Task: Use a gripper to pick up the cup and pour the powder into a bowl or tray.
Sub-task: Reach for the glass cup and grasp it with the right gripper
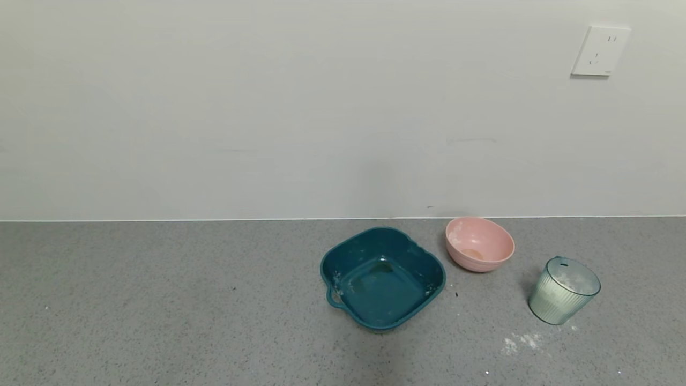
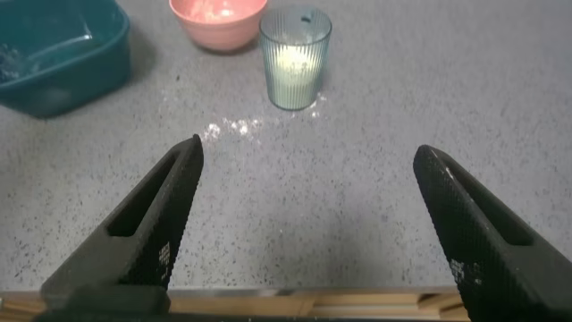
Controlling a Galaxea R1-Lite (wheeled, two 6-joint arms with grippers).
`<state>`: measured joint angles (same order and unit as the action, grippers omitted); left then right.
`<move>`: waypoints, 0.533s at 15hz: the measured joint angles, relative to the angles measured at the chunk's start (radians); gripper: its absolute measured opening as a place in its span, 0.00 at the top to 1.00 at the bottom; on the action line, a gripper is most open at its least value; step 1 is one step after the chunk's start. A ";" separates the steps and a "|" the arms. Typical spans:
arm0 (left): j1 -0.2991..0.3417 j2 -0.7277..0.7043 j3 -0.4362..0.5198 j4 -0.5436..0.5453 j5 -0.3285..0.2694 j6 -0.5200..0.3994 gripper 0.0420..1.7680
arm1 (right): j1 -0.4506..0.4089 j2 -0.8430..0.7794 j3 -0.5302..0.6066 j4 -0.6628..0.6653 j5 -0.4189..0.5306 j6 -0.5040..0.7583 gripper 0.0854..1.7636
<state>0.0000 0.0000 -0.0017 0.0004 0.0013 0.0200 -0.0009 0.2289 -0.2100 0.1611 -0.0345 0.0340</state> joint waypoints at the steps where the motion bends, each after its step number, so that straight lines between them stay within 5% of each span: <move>1: 0.000 0.000 0.000 0.000 0.000 0.000 0.03 | 0.000 0.051 -0.013 0.000 -0.001 0.001 0.03; 8: 0.000 0.000 0.000 0.000 0.000 0.000 0.03 | -0.011 0.466 -0.110 -0.006 0.006 0.010 0.03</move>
<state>0.0000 0.0000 -0.0017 0.0004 0.0013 0.0196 -0.0119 0.6945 -0.3204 0.1547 -0.0283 0.0440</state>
